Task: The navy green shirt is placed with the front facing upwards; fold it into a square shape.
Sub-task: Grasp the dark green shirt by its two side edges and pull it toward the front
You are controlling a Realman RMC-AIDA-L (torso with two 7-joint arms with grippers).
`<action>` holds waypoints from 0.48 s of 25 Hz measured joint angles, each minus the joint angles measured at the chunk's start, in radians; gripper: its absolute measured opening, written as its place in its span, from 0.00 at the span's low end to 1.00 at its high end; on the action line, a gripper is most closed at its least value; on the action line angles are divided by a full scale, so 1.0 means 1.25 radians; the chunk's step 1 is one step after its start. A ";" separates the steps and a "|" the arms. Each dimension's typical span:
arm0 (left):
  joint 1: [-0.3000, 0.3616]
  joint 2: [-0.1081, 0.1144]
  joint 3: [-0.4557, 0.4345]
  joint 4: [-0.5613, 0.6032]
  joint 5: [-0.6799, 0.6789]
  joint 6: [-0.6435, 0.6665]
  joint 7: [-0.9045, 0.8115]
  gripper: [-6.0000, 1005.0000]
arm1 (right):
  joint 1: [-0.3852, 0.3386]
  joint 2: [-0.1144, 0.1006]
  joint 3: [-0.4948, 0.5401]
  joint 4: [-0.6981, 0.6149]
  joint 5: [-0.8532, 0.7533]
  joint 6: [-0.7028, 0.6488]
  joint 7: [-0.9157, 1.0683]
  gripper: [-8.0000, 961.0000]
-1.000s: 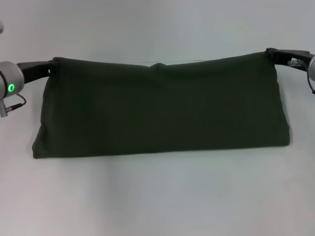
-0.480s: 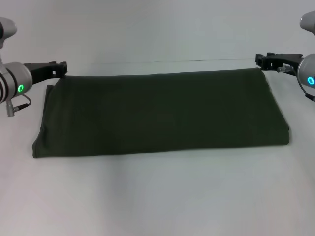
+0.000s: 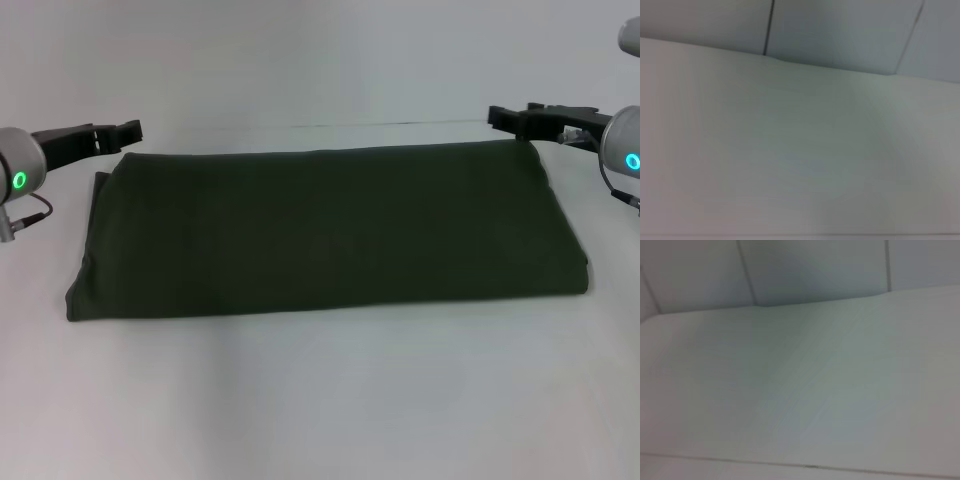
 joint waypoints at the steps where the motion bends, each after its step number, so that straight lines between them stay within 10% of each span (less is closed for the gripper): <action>1: 0.009 -0.002 0.002 0.016 -0.009 0.025 -0.001 0.45 | -0.006 0.000 0.000 -0.009 0.002 -0.025 0.000 0.57; 4: 0.047 -0.002 0.002 0.058 -0.059 0.123 0.004 0.71 | -0.037 0.002 -0.001 -0.045 0.028 -0.141 -0.029 0.65; 12: 0.142 0.005 -0.035 0.128 -0.198 0.373 0.000 0.93 | -0.163 0.001 -0.002 -0.122 0.185 -0.524 -0.192 0.65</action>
